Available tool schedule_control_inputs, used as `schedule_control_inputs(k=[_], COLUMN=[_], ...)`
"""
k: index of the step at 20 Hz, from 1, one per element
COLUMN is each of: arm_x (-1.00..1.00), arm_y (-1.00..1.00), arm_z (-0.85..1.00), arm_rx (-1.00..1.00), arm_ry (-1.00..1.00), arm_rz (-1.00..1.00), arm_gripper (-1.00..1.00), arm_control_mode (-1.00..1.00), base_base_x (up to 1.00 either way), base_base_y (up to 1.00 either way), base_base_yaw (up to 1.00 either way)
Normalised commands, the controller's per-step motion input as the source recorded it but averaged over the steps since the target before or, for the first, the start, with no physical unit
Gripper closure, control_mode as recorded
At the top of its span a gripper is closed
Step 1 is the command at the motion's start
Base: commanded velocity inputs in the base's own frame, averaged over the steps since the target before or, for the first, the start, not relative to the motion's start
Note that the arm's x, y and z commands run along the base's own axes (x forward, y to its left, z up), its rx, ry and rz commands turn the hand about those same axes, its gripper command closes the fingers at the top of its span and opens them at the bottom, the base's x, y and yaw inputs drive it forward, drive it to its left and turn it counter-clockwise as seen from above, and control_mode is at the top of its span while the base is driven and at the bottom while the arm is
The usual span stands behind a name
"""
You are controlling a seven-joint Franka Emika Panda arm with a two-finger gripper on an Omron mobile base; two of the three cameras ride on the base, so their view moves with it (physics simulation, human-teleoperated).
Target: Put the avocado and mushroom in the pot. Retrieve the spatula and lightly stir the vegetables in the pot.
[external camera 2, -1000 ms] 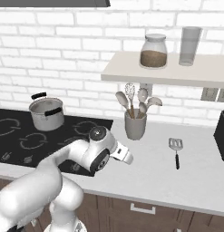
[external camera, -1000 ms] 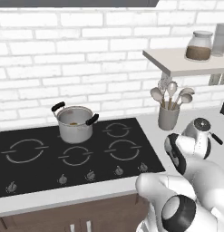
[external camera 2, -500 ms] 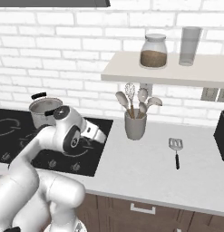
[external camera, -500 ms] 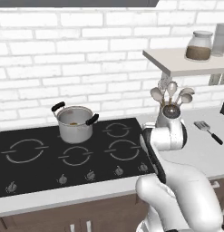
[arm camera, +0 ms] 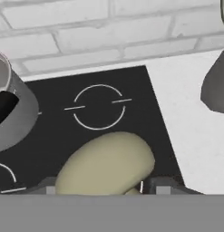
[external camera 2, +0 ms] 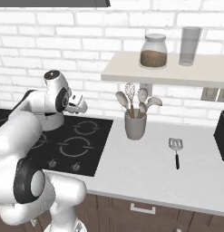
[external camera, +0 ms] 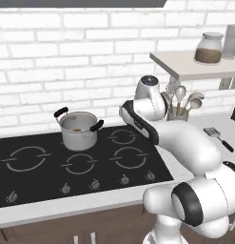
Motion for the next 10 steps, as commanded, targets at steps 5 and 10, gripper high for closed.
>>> schedule_control_inputs(k=[5,10], arm_x=[1.0,1.0], arm_y=[1.0,1.0], arm_z=[-0.14,-0.38], arm_rx=[0.02,0.0], arm_ry=[0.13,0.18], arm_rz=[0.19,0.14], arm_gripper=[1.0,1.0], arm_control_mode=[-1.0,-1.0], base_base_x=[0.0,0.0], base_base_y=[0.0,0.0], base_base_yaw=[0.0,0.0])
